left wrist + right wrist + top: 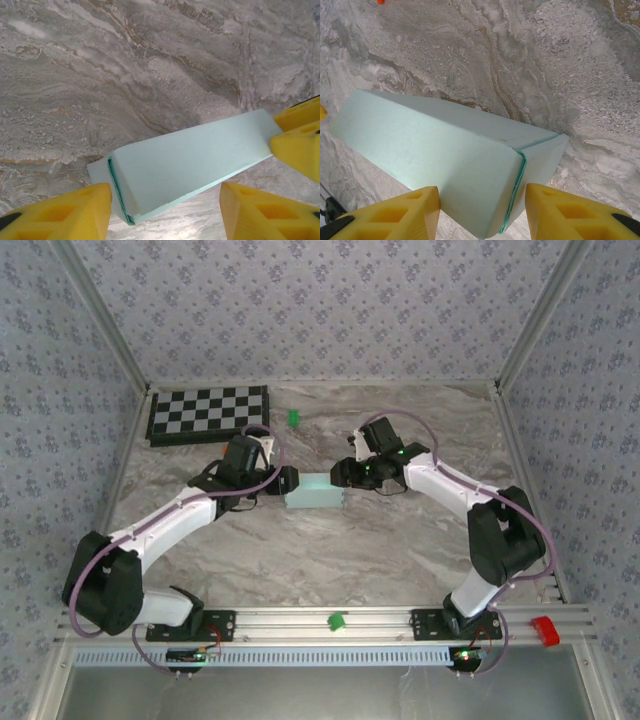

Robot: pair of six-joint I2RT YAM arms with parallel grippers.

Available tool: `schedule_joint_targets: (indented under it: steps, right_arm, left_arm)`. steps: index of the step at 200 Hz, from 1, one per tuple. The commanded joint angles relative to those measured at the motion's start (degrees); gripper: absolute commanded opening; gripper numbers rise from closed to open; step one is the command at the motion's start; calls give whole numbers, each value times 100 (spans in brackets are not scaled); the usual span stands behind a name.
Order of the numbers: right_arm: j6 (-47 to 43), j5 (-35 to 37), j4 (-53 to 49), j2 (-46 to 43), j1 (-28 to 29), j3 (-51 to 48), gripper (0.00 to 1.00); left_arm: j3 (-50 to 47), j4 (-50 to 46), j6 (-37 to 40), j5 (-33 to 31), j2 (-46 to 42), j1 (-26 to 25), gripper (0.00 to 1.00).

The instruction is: Fold the paper box

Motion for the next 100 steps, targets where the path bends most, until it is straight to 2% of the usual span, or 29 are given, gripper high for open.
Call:
schedule_joint_targets:
  steps: [1,100]
  right_arm:
    - [-125,229,-427,248,68,-52,50]
    - [-176,263,-475,292,87,-37,50]
  left_arm:
    - [-19,29,-187,-154,-106,61,60]
    - [287,-366,-334,-177,553,110,57]
